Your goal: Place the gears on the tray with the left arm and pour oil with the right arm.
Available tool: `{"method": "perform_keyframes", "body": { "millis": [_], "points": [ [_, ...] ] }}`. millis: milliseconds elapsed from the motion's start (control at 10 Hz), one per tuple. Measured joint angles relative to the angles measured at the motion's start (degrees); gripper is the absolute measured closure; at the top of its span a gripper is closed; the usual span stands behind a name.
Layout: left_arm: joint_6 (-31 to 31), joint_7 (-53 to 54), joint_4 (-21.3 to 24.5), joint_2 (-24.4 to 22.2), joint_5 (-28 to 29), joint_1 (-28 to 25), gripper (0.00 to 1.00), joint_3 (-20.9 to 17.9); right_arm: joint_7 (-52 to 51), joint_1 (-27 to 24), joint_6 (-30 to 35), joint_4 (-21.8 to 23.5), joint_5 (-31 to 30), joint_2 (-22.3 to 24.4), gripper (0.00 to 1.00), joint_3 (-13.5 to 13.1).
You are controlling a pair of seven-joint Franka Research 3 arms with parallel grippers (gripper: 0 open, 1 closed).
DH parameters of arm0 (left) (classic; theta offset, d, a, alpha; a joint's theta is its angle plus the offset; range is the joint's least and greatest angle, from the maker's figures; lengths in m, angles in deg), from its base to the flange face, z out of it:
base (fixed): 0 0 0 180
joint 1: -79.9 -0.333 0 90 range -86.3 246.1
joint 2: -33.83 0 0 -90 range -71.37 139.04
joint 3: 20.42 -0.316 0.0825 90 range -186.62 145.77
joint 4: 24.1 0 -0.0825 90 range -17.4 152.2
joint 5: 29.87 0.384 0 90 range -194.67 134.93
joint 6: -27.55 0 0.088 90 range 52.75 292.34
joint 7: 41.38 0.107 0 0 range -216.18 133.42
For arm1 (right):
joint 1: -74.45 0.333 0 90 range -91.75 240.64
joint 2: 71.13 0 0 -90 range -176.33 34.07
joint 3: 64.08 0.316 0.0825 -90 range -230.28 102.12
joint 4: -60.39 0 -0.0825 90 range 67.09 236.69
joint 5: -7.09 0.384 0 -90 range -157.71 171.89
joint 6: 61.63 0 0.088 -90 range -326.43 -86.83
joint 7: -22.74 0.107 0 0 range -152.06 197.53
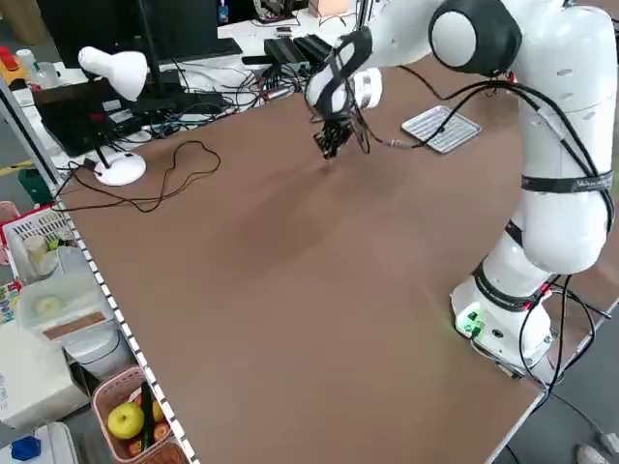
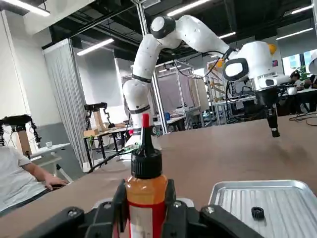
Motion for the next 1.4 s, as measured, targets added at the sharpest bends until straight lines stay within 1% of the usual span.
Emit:
{"method": "perform_keyframes", "body": {
  "millis": [200,300,500,600,800,1000,1300,1400],
  "points": [
    [-2.28,-13.28,-2.8,-0.03,-0.55,9.16,0.76,0.84,2.82,0.43,-0.62,0.04,0.27,0.48,0.68,0.03],
    [-2.8,-19.15,-4.48,0.24,-2.19,14.34,0.76,0.81,3.71,0.61,-1.47,0.1,0.38,0.99,0.68,0.03],
    [-5.95,-27.77,-9.7,1.88,-5.71,22.82,0.76,0.66,4.17,0.66,-2.46,0.42,0.59,1.65,0.68,-0.01],
    [-7.19,-31.91,-12.67,3.42,-5.88,25.98,0.76,0.58,4.18,0.69,-2.54,0.54,1.08,1.68,0.68,-0.01],
    [-7.74,-37.75,-16.88,7.05,-5.89,30.65,0.76,0.4,4.2,0.84,-2.62,0.64,1.94,1.7,0.68,-0.01],
    [-7.75,-41.98,-19.46,10.51,-5.88,34.56,0.76,-0.59,4.2,0.97,-2.7,0.68,2.21,1.71,0.68,-0.01],
    [-7.75,-47.51,-22.93,14.06,-5.88,42.31,0.76,-5.15,4.22,1.01,-3.49,0.71,2.24,1.71,0.68,-0.06],
    [-7.75,-48.62,-24.23,15.12,-5.88,44.09,0.76,-6.27,4.25,1.03,-3.53,0.72,2.25,1.71,0.68,-0.05]
  ]
}}
